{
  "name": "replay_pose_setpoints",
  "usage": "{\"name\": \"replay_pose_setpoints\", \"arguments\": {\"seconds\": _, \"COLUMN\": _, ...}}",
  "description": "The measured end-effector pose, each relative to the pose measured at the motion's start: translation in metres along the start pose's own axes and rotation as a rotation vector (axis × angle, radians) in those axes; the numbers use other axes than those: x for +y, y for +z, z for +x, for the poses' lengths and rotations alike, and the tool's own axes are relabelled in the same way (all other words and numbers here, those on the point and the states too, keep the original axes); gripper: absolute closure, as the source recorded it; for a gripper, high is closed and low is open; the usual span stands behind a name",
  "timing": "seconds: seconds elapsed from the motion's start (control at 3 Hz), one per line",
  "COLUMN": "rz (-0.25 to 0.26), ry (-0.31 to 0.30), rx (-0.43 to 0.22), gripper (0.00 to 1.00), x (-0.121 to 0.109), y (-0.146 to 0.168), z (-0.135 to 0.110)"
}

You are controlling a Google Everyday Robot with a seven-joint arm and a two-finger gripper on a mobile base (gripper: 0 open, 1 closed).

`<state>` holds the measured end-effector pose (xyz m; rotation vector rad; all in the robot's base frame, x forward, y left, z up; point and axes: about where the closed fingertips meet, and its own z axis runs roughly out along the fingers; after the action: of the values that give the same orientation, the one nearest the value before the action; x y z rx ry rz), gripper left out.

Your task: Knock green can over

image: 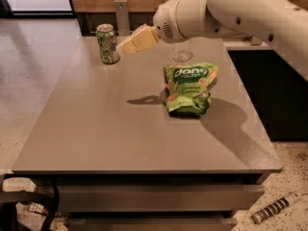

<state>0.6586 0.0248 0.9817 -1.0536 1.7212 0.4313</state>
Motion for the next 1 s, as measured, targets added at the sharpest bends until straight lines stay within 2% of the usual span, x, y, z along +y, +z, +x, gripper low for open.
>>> {"name": "replay_pose_setpoints", "arguments": {"seconds": 0.33, "rz": -0.007, "ry": 0.079, "rx": -0.093, "gripper": 0.0, "x": -0.006, "y": 0.042, "z": 0.007}}
{"name": "replay_pose_setpoints", "arguments": {"seconds": 0.67, "rz": 0.027, "ry": 0.129, "rx": -0.152, "gripper": 0.0, "x": -0.012, "y": 0.083, "z": 0.013}}
{"name": "replay_pose_setpoints", "arguments": {"seconds": 1.0, "rz": 0.056, "ry": 0.142, "rx": -0.179, "gripper": 0.0, "x": -0.016, "y": 0.103, "z": 0.017}}
